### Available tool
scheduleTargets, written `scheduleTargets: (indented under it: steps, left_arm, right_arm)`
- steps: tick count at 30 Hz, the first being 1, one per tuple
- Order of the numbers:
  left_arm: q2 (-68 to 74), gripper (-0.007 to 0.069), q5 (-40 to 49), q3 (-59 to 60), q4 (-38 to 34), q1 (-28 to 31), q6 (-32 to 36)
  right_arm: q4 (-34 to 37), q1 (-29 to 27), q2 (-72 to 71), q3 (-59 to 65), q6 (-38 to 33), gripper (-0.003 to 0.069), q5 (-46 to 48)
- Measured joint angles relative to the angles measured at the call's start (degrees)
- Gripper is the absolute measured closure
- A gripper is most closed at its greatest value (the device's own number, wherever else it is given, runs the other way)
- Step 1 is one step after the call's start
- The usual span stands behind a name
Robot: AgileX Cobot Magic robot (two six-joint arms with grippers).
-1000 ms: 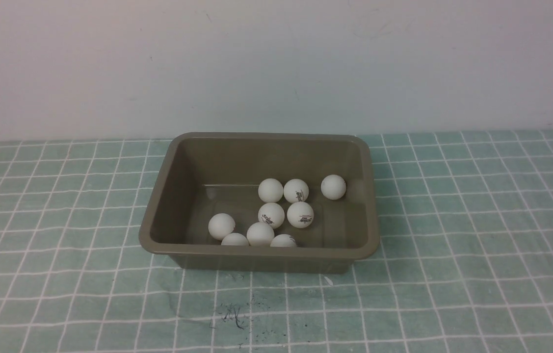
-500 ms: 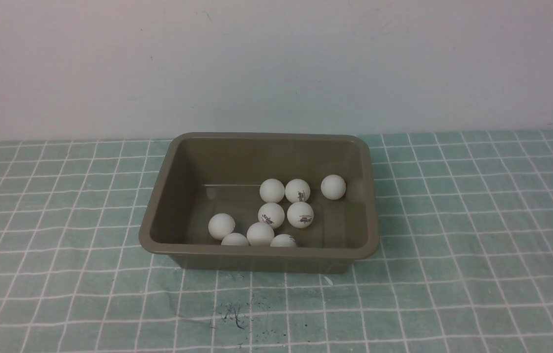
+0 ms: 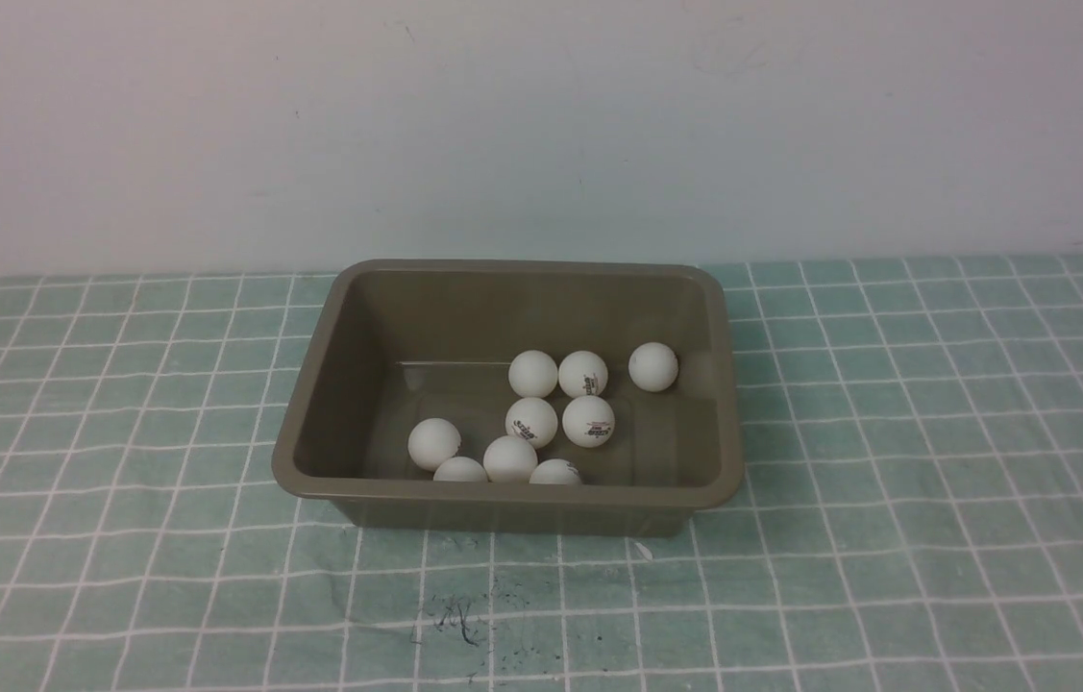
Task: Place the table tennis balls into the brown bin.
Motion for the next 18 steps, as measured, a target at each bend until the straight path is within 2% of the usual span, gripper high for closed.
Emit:
scheduleTargets:
  steps: [5,9,12,15,18]
  left_arm:
    - [0.0,0.0629,0.0,0.0,0.0,0.0,0.0]
    - [0.0,0.0629,0.06,0.0,-0.05,0.0,0.0]
    - [0.0,0.0629,0.06,0.0,-0.05,0.0,0.0]
    - [0.0,0.0629,0.11,0.0,-0.05,0.0,-0.05]
    - [-0.04,0.0629,0.11,0.0,-0.11,0.0,-0.05]
  right_arm:
    - [20.13,0.0,0.0,5.29,-21.51,0.0673,-8.2]
    - [31.66,0.0,0.0,9.84,-33.36,0.0673,-15.89]
    - [34.89,0.0,0.0,13.15,-37.2,0.0673,-20.23]
    - [35.06,-0.18,0.0,16.52,-38.94,0.0673,-22.46]
    - [33.03,-3.78,0.0,21.11,-39.66,0.0673,-22.64]
